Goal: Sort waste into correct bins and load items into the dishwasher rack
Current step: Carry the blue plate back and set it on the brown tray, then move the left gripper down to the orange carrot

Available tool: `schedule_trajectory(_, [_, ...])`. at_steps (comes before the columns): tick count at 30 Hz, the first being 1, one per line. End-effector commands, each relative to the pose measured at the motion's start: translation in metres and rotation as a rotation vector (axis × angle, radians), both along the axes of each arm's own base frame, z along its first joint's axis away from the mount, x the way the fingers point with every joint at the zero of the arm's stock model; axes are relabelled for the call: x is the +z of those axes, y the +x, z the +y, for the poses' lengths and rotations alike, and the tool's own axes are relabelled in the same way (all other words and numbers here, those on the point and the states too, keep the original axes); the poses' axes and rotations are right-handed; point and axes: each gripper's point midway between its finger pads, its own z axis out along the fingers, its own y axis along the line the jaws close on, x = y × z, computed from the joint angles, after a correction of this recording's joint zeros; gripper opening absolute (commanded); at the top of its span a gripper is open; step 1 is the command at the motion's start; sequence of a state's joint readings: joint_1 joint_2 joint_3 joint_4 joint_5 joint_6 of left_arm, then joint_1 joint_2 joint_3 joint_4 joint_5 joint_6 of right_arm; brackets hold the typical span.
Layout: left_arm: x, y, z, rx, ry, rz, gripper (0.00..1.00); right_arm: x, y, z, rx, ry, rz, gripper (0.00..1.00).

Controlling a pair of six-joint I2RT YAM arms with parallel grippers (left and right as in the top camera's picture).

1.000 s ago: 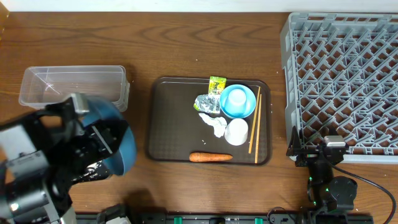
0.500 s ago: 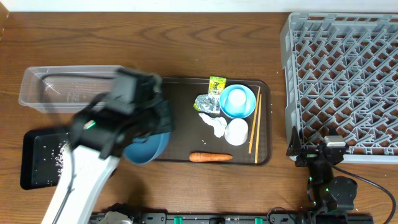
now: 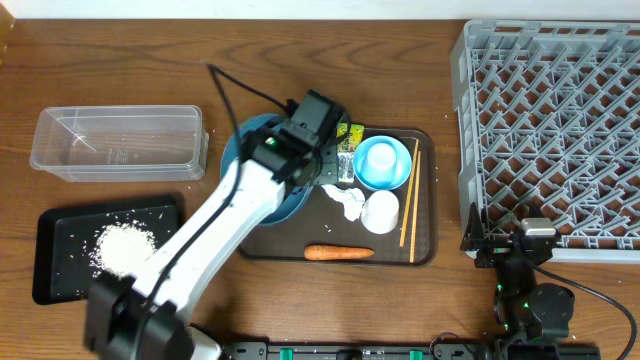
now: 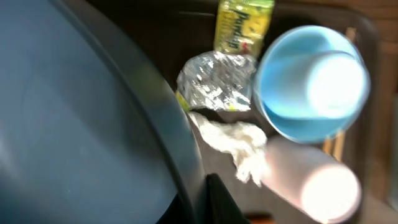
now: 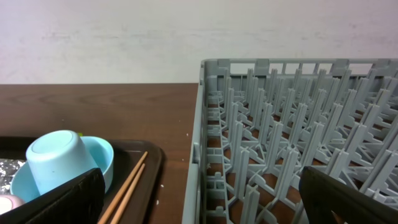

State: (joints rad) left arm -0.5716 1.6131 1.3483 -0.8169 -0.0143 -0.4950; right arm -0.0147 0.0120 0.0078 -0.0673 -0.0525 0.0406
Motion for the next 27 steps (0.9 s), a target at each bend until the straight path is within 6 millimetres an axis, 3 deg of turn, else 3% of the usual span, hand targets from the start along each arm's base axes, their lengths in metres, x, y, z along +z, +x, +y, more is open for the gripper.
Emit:
schedule_trajectory(1, [-0.01,0.017,0.007,0.007,0.089,-0.042,0.06,0.0,0.0,0.0,0.0,0.007,-0.001,0.99])
schedule_trajectory(6, [-0.041,0.027,0.001,0.006,0.116,-0.004,0.06,0.0,0.0,0.0,0.0,0.007,-0.001,0.99])
schedule_trajectory(17, [-0.081,0.028,-0.008,-0.012,0.124,0.074,0.07,0.0,0.0,0.0,0.0,0.007,-0.001,0.99])
schedule_trajectory(20, [-0.084,0.028,-0.008,-0.013,0.127,0.08,0.16,0.0,0.0,0.0,0.001,0.007,-0.001,0.99])
schedule_trajectory(24, [-0.084,0.026,-0.007,-0.014,0.131,0.086,0.39,0.0,0.0,0.0,0.0,0.007,-0.001,0.99])
schedule_trajectory(27, [-0.08,0.022,-0.005,-0.013,0.136,0.094,0.47,0.0,0.0,0.0,0.001,0.007,-0.001,0.99])
